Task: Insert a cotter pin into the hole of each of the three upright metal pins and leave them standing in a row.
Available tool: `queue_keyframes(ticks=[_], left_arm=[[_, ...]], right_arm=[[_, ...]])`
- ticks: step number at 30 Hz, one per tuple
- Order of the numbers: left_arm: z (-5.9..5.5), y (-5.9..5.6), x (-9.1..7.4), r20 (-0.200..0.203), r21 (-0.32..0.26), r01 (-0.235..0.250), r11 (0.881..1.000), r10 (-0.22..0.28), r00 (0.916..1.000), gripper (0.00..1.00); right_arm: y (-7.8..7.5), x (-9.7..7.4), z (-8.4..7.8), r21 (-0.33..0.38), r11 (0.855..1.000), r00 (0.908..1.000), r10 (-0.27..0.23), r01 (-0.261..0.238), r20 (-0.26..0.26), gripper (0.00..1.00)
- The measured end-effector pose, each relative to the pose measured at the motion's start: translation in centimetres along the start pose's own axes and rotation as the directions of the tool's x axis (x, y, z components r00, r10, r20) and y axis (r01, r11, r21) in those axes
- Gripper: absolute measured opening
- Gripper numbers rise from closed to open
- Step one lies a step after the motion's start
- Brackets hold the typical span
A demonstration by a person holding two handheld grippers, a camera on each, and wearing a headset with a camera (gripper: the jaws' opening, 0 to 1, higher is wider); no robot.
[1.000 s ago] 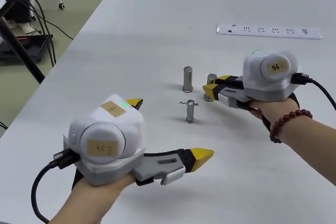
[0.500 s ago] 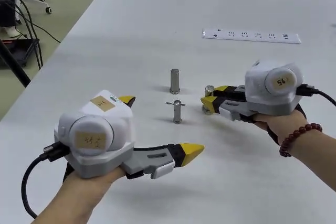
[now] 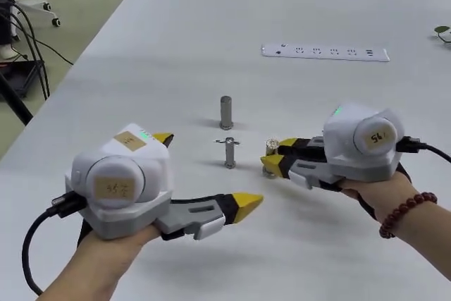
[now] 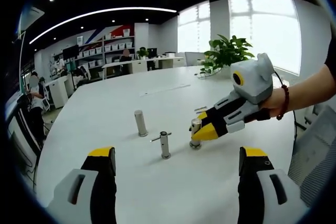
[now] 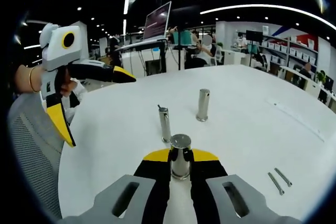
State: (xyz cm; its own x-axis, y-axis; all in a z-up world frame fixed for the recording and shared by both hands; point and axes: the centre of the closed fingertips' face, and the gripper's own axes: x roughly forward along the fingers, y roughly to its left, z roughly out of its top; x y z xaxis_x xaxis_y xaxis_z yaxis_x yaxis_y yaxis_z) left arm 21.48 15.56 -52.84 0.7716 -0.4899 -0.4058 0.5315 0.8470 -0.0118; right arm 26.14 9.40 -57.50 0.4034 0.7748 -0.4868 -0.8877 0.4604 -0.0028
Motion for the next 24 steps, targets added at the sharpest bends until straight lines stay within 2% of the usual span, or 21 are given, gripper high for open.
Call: queue_keyframes(ticks=[16,24], left_arm=[[-0.1,-0.1,0.0,-0.008,0.010,0.004,1.000,-0.004,1.0000,0.97],[-0.3,-0.3,0.0,-0.016,0.015,0.010,1.000,-0.010,0.9998,0.96]], right_arm=[[0.8,-0.3,-0.9,-0.026,1.000,1.0000,-0.003,0.003,-0.003,0.08],[1.0,-0.4,-1.0,-0.003,1.000,0.9998,0.012,-0.012,-0.019,0.09]])
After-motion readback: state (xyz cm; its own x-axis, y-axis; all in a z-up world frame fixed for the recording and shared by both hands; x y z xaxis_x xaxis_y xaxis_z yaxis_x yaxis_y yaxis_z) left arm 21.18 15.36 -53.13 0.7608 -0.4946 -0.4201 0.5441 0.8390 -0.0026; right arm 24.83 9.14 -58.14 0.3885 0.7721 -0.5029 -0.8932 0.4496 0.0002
